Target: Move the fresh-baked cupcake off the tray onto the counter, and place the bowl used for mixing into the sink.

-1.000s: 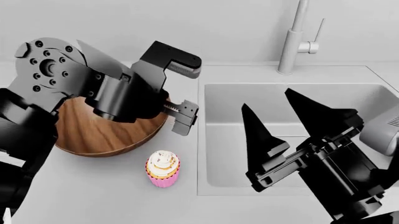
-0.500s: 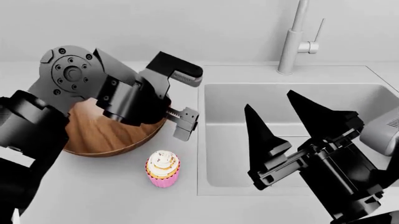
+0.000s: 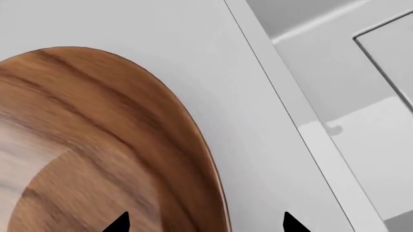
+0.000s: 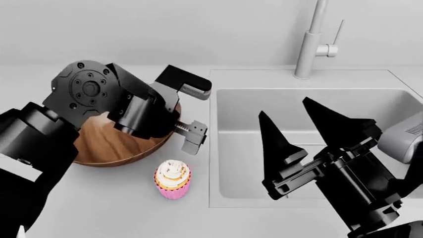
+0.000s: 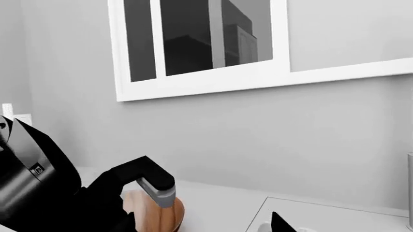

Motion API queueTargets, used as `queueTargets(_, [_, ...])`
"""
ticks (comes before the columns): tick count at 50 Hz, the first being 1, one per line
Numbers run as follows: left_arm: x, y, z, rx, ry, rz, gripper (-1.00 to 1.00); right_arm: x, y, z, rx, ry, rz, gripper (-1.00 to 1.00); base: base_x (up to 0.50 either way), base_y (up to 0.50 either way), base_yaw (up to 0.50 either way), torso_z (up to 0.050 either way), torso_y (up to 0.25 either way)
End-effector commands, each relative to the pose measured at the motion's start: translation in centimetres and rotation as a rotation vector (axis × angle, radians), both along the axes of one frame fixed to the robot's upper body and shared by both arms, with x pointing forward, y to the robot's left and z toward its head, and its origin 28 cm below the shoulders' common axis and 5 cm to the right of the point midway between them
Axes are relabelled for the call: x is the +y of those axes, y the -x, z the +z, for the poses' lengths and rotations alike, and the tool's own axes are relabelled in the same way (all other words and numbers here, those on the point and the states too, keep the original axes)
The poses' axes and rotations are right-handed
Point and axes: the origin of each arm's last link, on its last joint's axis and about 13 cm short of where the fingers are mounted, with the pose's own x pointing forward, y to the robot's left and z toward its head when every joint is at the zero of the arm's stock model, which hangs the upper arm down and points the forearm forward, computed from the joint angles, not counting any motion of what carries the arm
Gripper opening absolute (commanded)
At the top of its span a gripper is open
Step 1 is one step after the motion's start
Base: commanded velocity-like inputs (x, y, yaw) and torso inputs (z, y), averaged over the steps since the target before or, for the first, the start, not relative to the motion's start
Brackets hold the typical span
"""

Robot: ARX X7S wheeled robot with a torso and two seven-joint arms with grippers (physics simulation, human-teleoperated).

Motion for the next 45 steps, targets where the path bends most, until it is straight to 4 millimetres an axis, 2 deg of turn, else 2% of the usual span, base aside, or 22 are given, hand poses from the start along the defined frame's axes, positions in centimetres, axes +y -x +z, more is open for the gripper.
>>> queueTargets(1, [0.05,-0.25,-0.78,0.016,-0.008,0.005,1.0,-0.03,-0.09,-0.22,0.006,-0.003,0.001,1.0,0.0,0.0,0.0,0.0,0.0])
queueTargets(19, [0.1,-0.33,-1.27,0.022,-0.023,0.004,1.0,-0.21,-0.04,-0.41,0.015,-0.015,-0.001,1.0,0.0,0.0,0.0,0.0,0.0])
queueTargets(20, [0.11,-0.31,-1.3,0.02,-0.025,0.004,-1.0,-0.24,-0.03,-0.43,0.014,-0.013,-0.005,1.0,0.0,0.0,0.0,0.0,0.0])
queueTargets(45, [0.29,-0.31,-0.92,-0.043,-0.053,-0.001,-1.0,-0.41,0.33,-0.22,-0.003,-0.013,-0.025,1.0,0.0,0.0,0.0,0.0,0.0])
